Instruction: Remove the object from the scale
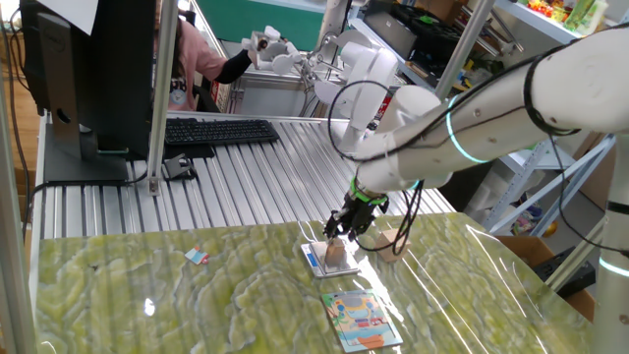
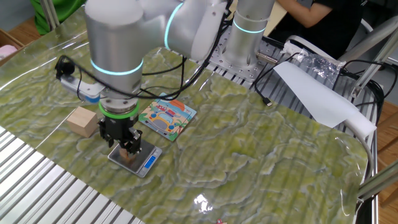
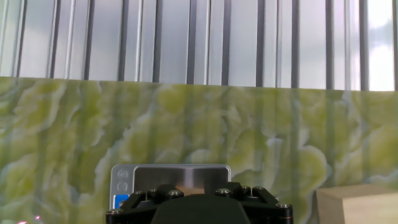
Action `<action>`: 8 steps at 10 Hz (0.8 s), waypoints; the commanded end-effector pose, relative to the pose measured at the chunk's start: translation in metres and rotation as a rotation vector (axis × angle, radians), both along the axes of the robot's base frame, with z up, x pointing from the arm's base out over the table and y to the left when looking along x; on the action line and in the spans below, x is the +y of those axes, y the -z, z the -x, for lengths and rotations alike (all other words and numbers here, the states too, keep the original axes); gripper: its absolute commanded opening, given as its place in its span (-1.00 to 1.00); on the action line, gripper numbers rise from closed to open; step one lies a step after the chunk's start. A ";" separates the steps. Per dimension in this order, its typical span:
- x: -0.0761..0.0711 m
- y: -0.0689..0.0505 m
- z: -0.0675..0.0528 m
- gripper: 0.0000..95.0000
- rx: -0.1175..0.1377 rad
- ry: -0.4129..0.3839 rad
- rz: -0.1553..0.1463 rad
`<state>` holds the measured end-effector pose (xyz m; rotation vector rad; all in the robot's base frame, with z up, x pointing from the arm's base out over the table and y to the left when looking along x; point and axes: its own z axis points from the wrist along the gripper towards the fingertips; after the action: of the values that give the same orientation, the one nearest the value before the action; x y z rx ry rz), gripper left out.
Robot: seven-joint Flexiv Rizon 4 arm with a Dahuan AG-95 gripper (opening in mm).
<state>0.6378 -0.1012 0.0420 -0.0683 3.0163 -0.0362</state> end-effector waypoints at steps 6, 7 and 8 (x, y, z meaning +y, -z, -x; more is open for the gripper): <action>0.001 0.002 -0.002 -0.20 0.033 -0.019 -0.019; 0.001 0.002 -0.002 -0.60 0.032 -0.019 -0.019; 0.001 0.002 -0.002 -0.60 0.032 -0.021 -0.019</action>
<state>0.6372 -0.0994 0.0412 -0.1037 3.0480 -0.0002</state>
